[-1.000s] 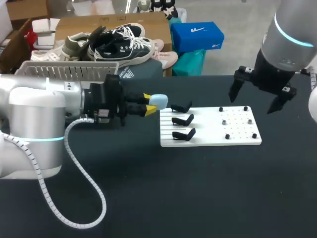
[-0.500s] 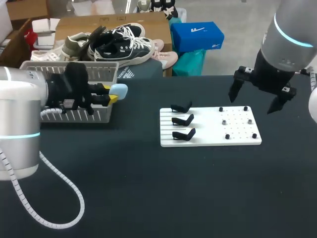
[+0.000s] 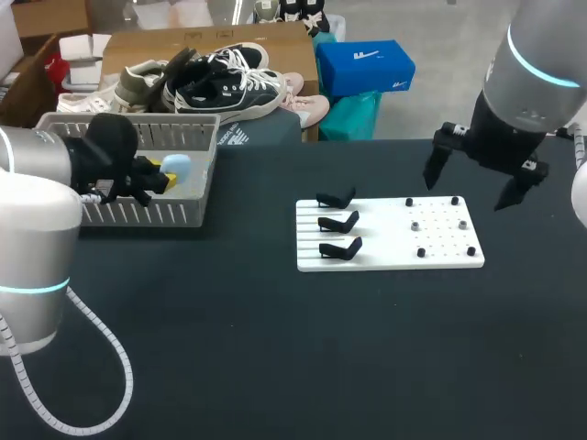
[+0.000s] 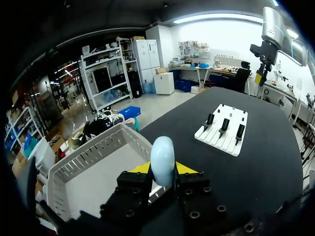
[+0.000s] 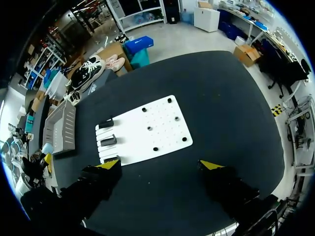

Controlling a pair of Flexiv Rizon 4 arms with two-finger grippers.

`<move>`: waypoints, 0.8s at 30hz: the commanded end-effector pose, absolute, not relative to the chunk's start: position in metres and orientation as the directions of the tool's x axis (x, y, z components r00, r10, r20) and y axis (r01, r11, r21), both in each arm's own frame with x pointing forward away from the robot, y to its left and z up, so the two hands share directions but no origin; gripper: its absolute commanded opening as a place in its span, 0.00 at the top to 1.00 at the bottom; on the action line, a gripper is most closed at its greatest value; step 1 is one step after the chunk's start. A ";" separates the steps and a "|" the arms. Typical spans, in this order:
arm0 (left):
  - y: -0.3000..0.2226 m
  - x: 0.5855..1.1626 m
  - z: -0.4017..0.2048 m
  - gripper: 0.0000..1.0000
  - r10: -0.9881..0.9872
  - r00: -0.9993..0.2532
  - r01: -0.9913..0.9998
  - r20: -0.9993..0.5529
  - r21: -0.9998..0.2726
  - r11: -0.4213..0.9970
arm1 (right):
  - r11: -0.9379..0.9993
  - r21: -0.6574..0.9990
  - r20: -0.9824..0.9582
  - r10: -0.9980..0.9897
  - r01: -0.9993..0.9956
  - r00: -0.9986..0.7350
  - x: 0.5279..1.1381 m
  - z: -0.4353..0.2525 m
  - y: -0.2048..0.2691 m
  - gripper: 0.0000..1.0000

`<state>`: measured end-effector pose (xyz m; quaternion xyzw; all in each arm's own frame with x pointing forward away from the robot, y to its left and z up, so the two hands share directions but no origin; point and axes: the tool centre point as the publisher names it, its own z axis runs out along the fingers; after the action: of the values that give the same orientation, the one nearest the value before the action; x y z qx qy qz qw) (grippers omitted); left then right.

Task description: Pick up each earbud case from the left stands, insert the matching earbuds, close the lid, and place the case in the box.

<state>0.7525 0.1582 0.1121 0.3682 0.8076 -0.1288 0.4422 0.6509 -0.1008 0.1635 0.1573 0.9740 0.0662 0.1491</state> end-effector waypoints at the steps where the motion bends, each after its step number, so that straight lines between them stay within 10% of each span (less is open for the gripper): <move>1: 0.162 0.761 0.104 1.00 0.471 -0.353 0.621 -0.809 0.174 0.765 | 0.941 0.177 -0.275 0.329 0.289 -0.903 0.650 0.163 -0.101 0.00; 14: 0.174 0.801 0.091 1.00 0.467 -0.426 0.618 -0.775 0.128 0.776 | 0.941 0.177 -0.275 0.329 0.289 -0.903 0.650 0.163 -0.101 0.00; 16: 0.175 0.803 0.091 0.57 0.471 -0.429 0.622 -0.771 0.126 0.773 | 0.941 0.177 -0.275 0.329 0.289 -0.903 0.650 0.163 -0.101 0.00; 17: 0.176 0.803 0.092 0.04 0.473 -0.431 0.622 -0.768 0.128 0.773 | 0.941 0.177 -0.275 0.329 0.289 -0.903 0.650 0.163 -0.101 0.00; 24: 0.154 0.787 0.120 0.00 0.492 -0.323 0.682 -0.809 0.161 0.713 | 0.941 0.177 -0.275 0.329 0.289 -0.903 0.650 0.163 -0.101 0.00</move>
<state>0.7982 0.1568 0.1079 0.3592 0.8145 -0.0953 0.4455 0.6509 -0.1007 0.1635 0.1573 0.9740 0.0662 0.1492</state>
